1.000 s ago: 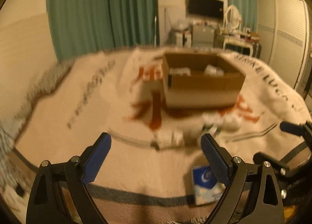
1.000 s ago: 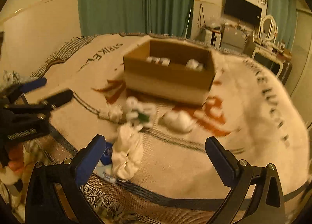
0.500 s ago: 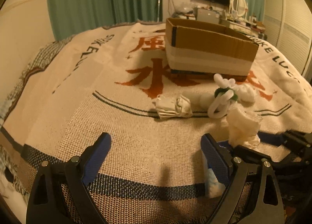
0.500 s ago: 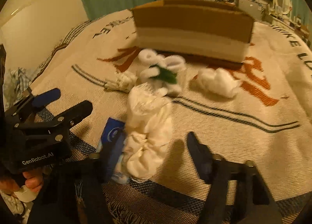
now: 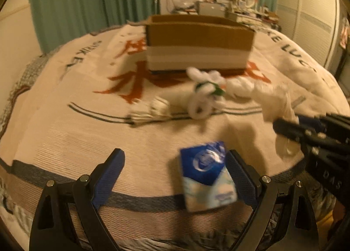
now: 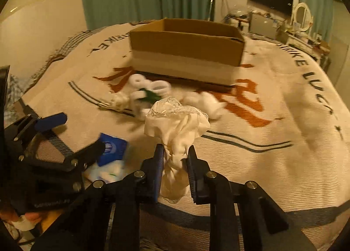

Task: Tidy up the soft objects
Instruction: 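Grasp the blue Vinda tissue pack with the left tool while the right tool grasps the white cloth, then lower the Vinda pack and white cloth into the box and release both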

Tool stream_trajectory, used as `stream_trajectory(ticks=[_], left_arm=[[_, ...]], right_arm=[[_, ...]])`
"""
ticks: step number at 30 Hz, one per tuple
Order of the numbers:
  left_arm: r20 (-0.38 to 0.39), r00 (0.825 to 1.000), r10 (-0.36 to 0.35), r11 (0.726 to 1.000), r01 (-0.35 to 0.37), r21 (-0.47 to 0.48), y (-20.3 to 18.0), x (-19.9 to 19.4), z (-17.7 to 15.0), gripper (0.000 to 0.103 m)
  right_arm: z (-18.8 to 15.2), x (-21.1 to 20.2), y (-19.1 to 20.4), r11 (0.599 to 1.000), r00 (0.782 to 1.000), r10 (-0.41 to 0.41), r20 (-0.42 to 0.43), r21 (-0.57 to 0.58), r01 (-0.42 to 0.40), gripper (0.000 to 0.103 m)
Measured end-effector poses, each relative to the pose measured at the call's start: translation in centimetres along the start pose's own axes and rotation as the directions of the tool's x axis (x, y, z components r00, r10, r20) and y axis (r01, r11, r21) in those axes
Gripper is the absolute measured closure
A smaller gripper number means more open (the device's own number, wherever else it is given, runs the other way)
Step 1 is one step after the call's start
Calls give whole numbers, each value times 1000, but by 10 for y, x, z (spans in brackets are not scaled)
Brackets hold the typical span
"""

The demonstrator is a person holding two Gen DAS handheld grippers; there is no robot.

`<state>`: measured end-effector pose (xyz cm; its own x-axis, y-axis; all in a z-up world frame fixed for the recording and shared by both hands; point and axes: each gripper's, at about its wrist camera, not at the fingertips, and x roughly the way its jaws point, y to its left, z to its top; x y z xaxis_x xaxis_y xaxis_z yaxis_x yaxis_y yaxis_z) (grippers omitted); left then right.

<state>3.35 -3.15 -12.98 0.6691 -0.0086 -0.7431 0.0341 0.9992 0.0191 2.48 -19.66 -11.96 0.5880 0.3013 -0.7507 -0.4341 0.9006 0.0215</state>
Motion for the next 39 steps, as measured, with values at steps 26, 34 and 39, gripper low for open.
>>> stream_trajectory(ticks=[26, 34, 39], left_arm=[[53, 995, -89, 994, 85, 68, -10, -34, 30, 49], [186, 977, -101, 993, 88, 75, 1, -69, 106, 49], [223, 967, -124, 992, 116, 46, 13, -58, 173, 49]], right_arm=[[22, -37, -11, 1000, 997, 28, 76, 10, -29, 83], [110, -82, -18, 998, 967, -3, 254, -57, 18, 83], [175, -93, -32, 997, 938, -2, 347, -75, 30, 83]])
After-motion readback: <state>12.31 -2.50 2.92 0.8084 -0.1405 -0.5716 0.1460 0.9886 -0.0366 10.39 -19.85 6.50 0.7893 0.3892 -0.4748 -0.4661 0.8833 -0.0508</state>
